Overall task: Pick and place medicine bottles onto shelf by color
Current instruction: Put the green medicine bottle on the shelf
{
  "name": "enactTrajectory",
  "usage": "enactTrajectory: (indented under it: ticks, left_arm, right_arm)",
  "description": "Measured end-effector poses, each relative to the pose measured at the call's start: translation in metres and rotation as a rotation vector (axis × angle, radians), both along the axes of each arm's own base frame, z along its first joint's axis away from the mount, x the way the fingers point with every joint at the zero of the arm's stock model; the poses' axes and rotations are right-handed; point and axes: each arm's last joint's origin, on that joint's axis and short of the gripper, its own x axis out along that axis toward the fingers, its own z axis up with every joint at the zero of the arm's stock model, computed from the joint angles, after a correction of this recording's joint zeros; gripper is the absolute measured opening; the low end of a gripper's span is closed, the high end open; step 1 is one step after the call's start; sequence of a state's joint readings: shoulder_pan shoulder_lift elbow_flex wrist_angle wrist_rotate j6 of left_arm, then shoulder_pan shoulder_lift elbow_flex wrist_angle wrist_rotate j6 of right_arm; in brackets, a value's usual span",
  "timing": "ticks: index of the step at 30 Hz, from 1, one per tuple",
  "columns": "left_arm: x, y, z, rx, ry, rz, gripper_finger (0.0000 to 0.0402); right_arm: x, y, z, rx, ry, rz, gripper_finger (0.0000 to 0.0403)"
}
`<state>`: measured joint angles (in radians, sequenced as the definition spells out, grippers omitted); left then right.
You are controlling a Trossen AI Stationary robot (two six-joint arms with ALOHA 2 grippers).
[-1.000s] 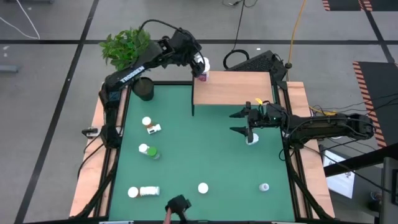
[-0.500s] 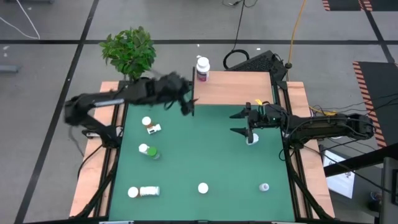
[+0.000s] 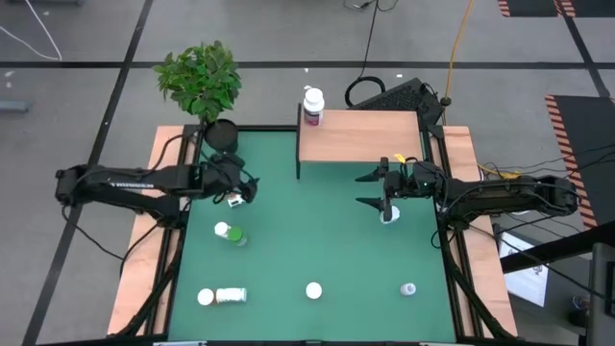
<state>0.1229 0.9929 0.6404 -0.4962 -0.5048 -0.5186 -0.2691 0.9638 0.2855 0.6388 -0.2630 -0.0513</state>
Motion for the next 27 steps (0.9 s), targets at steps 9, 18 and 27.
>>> enactTrajectory:
  ticks: [9, 18, 27]
  left_arm:
    - [-0.005, -0.015, -0.027, -0.110, 0.054, -0.085, 0.0392]
    - [0.009, -0.053, 0.015, -0.059, 0.003, -0.403, 0.0392]
    - [-0.010, -0.086, 0.003, -0.168, 0.082, -0.280, 0.0392]
  right_arm:
    - [0.000, 0.000, 0.000, -0.009, -0.001, 0.000, 0.0274]
    - [0.000, 0.000, 0.001, -0.006, -0.007, -0.002, 0.0274]
    - [0.000, -0.001, 0.001, 0.042, -0.007, -0.024, 0.0274]
